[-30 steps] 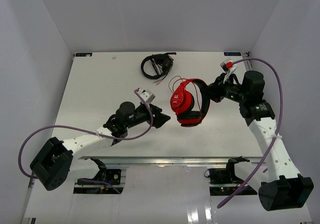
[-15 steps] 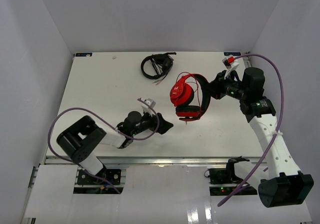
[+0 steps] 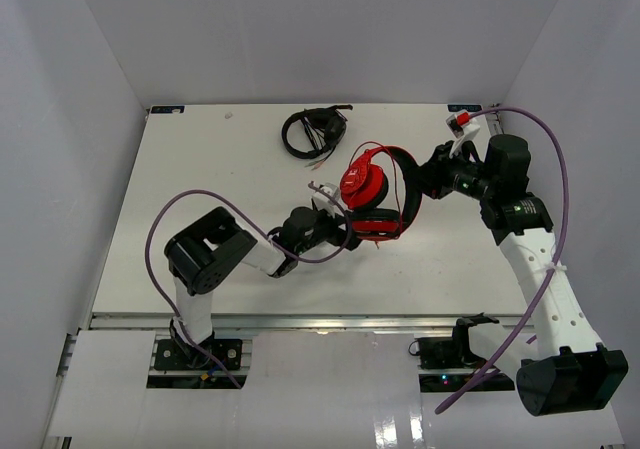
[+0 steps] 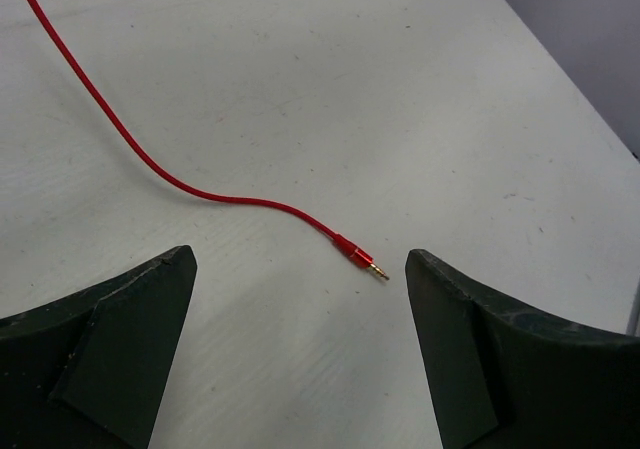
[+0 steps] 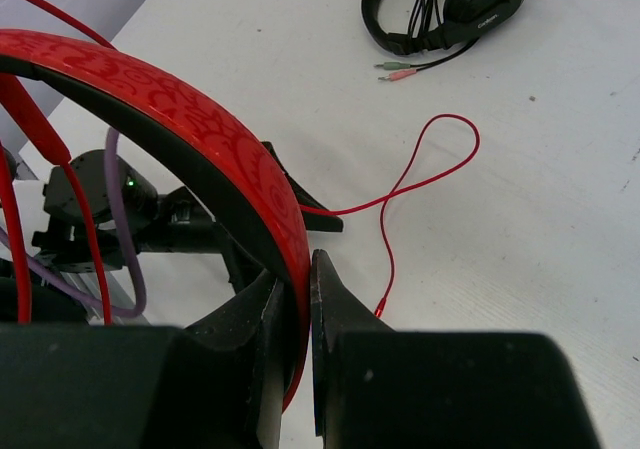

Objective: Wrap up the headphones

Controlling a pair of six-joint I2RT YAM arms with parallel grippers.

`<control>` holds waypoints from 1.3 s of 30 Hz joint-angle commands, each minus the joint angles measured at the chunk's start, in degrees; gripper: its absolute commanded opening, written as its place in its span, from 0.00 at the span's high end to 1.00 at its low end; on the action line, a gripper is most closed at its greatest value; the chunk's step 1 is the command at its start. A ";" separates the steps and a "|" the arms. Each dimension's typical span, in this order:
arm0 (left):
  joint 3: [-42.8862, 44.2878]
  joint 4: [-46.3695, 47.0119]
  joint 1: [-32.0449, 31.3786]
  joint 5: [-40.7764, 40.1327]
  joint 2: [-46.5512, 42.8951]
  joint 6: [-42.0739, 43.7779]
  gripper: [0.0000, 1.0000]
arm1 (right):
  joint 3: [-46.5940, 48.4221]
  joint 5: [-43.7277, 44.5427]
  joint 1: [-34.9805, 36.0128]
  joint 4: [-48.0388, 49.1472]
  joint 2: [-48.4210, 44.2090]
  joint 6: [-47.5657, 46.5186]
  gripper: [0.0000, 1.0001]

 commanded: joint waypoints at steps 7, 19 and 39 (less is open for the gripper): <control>14.80 -16.82 -0.17 -18.62 5.42 4.55 0.11 | 4.25 -2.54 -0.19 1.63 -1.37 4.40 0.92; 28.62 -34.89 0.06 -26.66 11.68 2.98 0.13 | 4.50 -3.17 -0.19 1.90 -2.04 5.49 0.92; 32.31 -38.73 1.49 -15.66 14.03 0.77 1.00 | 4.90 -2.44 -0.27 1.41 -2.08 5.48 0.92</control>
